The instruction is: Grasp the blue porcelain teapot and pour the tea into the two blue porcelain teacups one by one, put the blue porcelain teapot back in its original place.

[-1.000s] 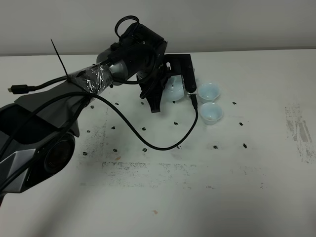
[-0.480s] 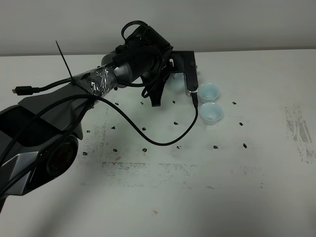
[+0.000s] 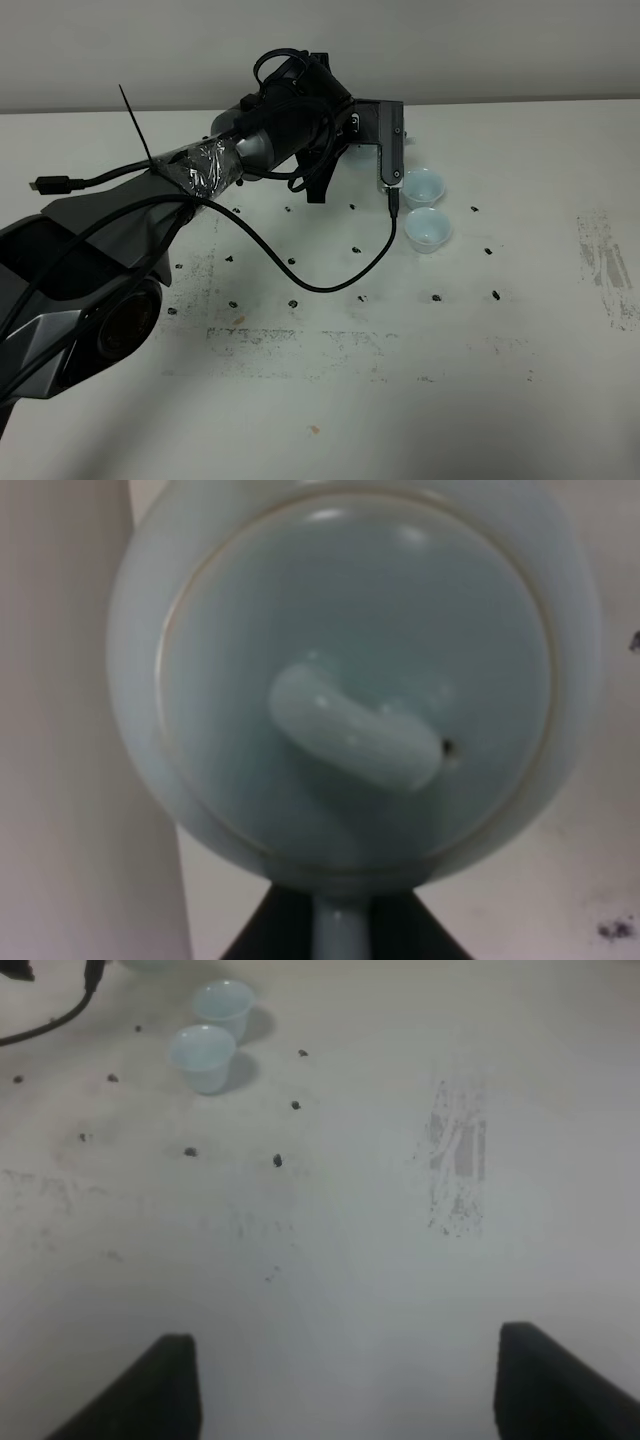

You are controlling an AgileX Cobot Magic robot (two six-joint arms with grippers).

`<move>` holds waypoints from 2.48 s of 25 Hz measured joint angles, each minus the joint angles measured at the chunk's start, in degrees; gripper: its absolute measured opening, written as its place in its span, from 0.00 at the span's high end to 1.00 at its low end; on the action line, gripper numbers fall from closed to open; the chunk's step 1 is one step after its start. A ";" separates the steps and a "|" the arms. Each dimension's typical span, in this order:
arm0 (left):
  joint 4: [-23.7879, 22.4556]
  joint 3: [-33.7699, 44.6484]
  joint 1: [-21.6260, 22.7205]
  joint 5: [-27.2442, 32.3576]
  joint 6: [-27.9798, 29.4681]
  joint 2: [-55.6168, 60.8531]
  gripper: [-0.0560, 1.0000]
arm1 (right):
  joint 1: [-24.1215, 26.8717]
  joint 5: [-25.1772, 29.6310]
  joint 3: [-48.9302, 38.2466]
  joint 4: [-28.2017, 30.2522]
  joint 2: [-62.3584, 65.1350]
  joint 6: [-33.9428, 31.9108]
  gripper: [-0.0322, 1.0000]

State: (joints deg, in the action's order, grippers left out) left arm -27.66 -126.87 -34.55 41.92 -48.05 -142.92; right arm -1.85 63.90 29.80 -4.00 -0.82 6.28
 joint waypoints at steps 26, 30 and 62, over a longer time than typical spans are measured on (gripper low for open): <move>-6.87 0.00 -0.84 -6.50 -11.82 -1.09 0.90 | 0.00 0.00 0.00 0.00 0.00 0.00 0.40; -7.26 0.00 -0.90 -6.67 -12.14 -2.02 0.90 | 0.00 0.00 0.00 0.00 0.00 0.00 0.40; -15.23 0.00 -1.38 -15.32 -19.65 -2.30 0.90 | 0.00 0.00 0.00 0.00 0.00 0.00 0.40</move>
State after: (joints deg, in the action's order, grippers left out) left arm -42.89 -126.87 -35.93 26.60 -67.69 -145.22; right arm -1.85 63.90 29.80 -4.00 -0.82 6.28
